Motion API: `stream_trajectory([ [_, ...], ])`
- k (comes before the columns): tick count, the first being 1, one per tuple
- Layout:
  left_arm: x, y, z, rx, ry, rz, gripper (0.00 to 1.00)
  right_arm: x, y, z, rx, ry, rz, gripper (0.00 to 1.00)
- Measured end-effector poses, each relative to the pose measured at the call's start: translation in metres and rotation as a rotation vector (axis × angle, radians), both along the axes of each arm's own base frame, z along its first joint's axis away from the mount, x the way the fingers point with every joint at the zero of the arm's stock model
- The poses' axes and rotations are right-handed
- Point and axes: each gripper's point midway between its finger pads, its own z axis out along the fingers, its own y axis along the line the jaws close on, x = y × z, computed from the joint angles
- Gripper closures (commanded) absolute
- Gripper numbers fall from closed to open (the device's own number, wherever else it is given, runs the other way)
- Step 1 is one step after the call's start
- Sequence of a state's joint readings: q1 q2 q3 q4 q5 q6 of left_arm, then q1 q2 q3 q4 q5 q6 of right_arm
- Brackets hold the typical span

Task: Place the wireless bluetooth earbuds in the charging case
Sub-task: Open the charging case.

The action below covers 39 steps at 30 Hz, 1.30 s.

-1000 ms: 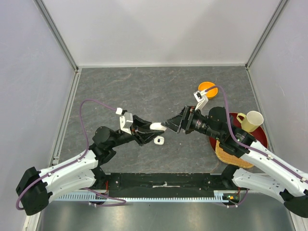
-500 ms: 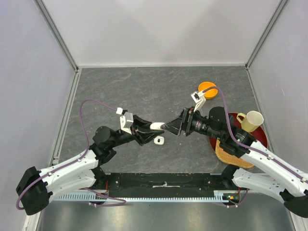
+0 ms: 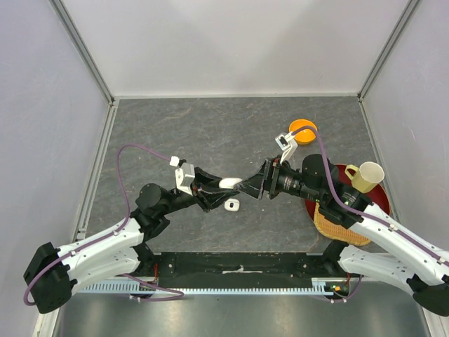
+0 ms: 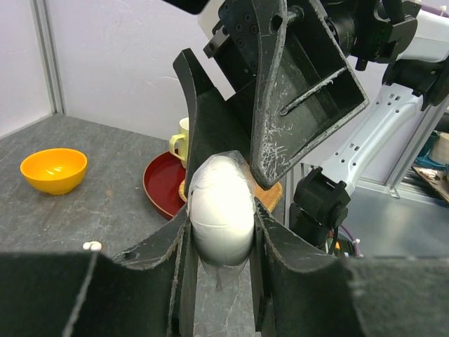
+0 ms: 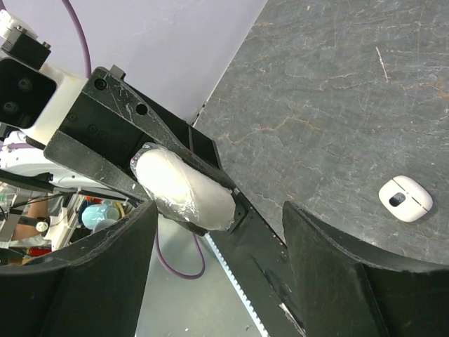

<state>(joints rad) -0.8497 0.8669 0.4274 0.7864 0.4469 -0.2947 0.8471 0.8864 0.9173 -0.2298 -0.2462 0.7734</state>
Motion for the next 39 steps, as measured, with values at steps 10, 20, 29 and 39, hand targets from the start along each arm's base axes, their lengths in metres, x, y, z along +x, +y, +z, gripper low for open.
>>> stream_trajectory([
  [10, -0.001, -0.001, 0.002, 0.001, -0.003, -0.007, 0.98, 0.004, -0.003, -0.002, -0.005, 0.018, -0.039, 0.26],
  [20, -0.011, -0.003, -0.003, 0.029, -0.008, -0.069, 0.98, 0.011, -0.008, 0.006, 0.031, 0.029, -0.109, 0.25],
  [29, -0.016, 0.001, 0.005, 0.010, -0.028, -0.072, 0.98, 0.013, -0.006, 0.013, 0.057, 0.023, -0.115, 0.20],
  [39, -0.019, 0.016, -0.002, -0.013, -0.038, -0.026, 0.98, 0.010, -0.014, 0.035, 0.123, -0.026, -0.130, 0.15],
])
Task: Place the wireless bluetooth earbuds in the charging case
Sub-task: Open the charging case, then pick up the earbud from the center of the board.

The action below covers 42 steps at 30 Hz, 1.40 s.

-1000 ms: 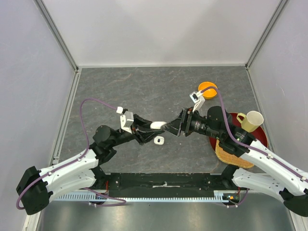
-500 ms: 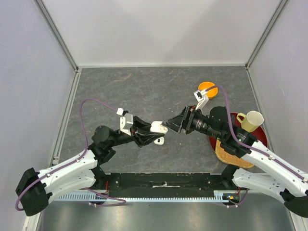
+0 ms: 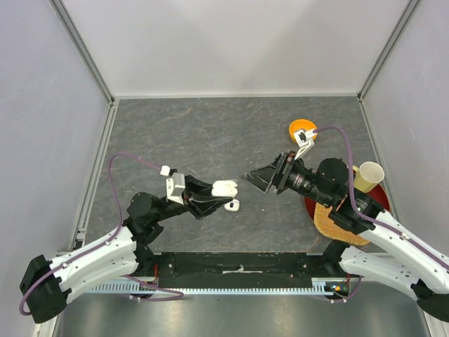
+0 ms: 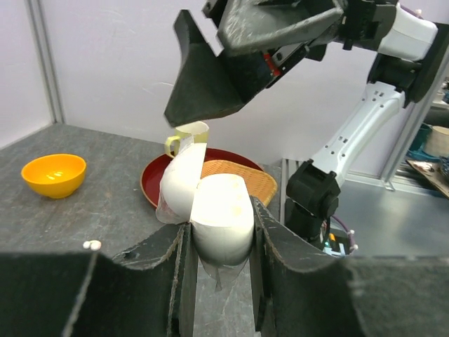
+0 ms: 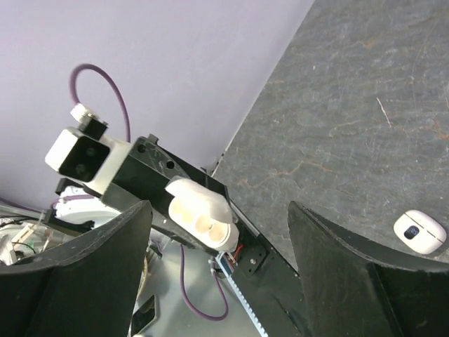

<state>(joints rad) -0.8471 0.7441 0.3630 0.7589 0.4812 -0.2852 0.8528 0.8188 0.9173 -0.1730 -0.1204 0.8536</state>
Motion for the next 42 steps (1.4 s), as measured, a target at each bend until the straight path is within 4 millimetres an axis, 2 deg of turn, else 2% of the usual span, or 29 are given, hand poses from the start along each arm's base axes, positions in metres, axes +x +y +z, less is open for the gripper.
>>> stream_trajectory([
  [4, 0.002, 0.009, 0.000, -0.023, -0.018, 0.048, 0.98, -0.001, -0.008, 0.012, 0.034, -0.027, -0.024, 0.14],
  [9, 0.004, 0.017, 0.003, -0.054, -0.048, 0.093, 0.98, 0.005, -0.012, 0.013, 0.043, -0.018, -0.071, 0.14],
  [13, 0.006, 0.021, 0.006, -0.071, -0.054, 0.115, 0.98, 0.011, -0.018, 0.005, 0.036, 0.005, -0.121, 0.14],
  [23, 0.007, 0.050, 0.019, -0.200, -0.085, 0.227, 0.98, 0.021, -0.021, -0.017, -0.016, 0.060, -0.185, 0.14],
  [30, 0.002, 0.066, 0.015, -0.255, -0.150, 0.266, 0.98, 0.028, -0.028, -0.038, -0.071, 0.106, -0.243, 0.14],
  [33, -0.001, 0.070, 0.020, -0.274, -0.170, 0.271, 0.98, 0.035, -0.034, -0.058, -0.144, 0.144, -0.294, 0.15],
  [36, -0.005, 0.074, 0.023, -0.293, -0.184, 0.271, 0.98, 0.044, -0.042, -0.078, -0.243, 0.173, -0.351, 0.23],
  [42, -0.010, 0.080, 0.022, -0.316, -0.200, 0.271, 0.98, 0.069, -0.061, -0.101, -0.444, 0.182, -0.457, 0.32],
])
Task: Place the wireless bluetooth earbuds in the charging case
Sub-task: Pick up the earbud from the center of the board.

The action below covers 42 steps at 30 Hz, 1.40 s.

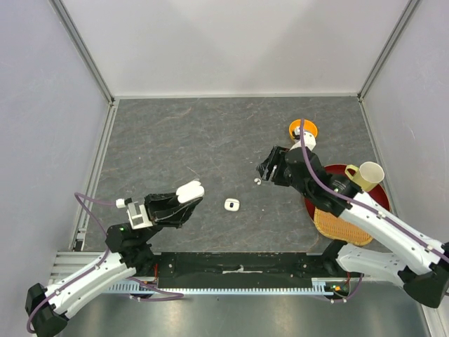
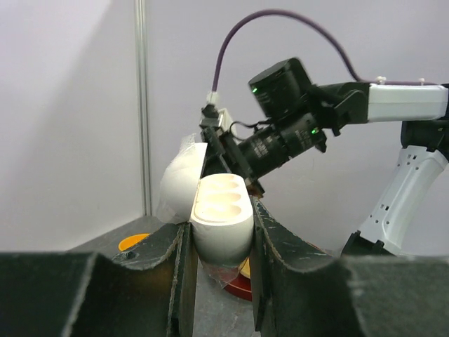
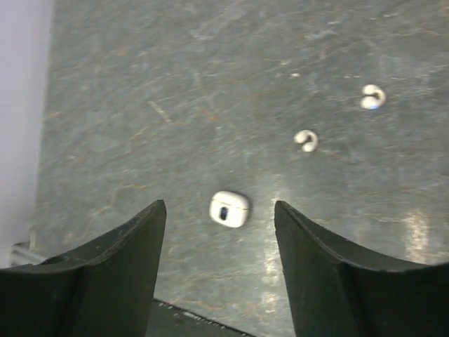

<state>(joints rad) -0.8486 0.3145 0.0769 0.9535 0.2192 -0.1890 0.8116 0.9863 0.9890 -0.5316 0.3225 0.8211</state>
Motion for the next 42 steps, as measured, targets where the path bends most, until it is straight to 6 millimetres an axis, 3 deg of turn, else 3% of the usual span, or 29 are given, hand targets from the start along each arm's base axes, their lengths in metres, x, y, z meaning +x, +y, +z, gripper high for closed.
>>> stream_trajectory([
  [7, -0.005, 0.006, 0.004, -0.015, -0.017, 0.000, 0.98, 0.034, -0.039, -0.048, -0.164, 0.105, -0.090, 0.39],
  [11, -0.008, 0.005, 0.002, 0.000, -0.022, -0.010, 0.98, 0.054, -0.074, -0.078, -0.156, 0.184, -0.142, 0.44],
  [15, -0.008, 0.003, -0.002, 0.015, -0.017, -0.015, 0.98, 0.071, -0.096, -0.115, -0.140, 0.286, -0.157, 0.47],
  [20, -0.007, 0.001, -0.005, 0.030, -0.008, -0.016, 0.98, 0.082, -0.096, -0.159, -0.126, 0.401, -0.121, 0.48],
  [30, -0.007, -0.002, -0.012, 0.062, -0.003, -0.022, 0.98, 0.099, -0.088, -0.197, -0.078, 0.461, -0.086, 0.52],
  [35, -0.006, -0.003, -0.014, 0.069, 0.002, -0.022, 0.98, 0.106, -0.086, -0.209, -0.065, 0.482, -0.077, 0.54],
  [42, -0.005, -0.004, -0.016, 0.076, 0.003, -0.018, 0.98, 0.115, -0.084, -0.211, -0.052, 0.473, -0.071, 0.55],
])
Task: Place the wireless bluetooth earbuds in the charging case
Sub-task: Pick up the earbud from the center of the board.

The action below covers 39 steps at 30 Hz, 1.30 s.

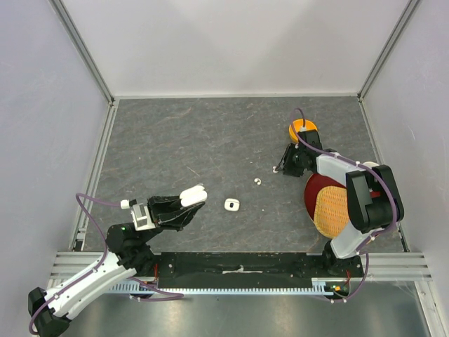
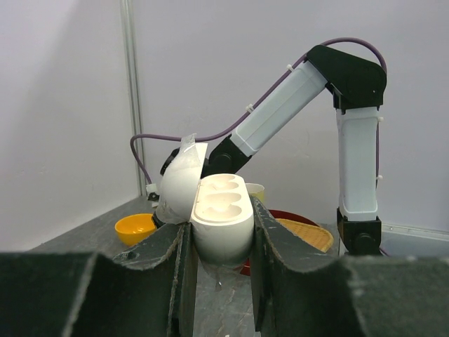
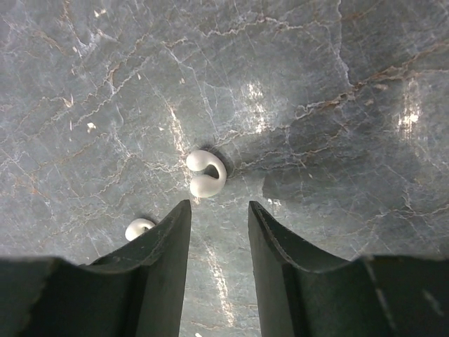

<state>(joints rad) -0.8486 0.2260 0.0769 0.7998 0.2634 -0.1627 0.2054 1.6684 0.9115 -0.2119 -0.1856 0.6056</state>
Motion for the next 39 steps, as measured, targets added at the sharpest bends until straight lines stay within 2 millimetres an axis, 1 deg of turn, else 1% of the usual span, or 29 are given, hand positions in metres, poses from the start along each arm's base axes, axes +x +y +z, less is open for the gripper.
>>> stream_trajectory([
  [6, 0.000, 0.000, 0.000, 0.001, 0.001, 0.001, 0.98, 0.007, 0.000, 0.004, 0.003, -0.023, -0.004, 0.60],
  [9, 0.000, 0.000, 0.000, 0.001, 0.001, 0.001, 0.98, 0.008, -0.001, 0.000, 0.000, -0.017, -0.003, 0.63],
  [16, 0.000, 0.000, 0.000, 0.001, 0.001, 0.001, 0.98, 0.007, -0.002, -0.008, -0.008, 0.005, -0.001, 0.63],
  [29, 0.003, 0.001, 0.000, -0.005, 0.008, 0.013, 0.98, 0.012, 0.002, -0.008, 0.006, 0.002, 0.013, 0.64],
  [39, 0.005, 0.002, 0.000, -0.010, 0.015, 0.025, 0.98, 0.014, 0.006, -0.008, 0.025, -0.003, 0.024, 0.68],
])
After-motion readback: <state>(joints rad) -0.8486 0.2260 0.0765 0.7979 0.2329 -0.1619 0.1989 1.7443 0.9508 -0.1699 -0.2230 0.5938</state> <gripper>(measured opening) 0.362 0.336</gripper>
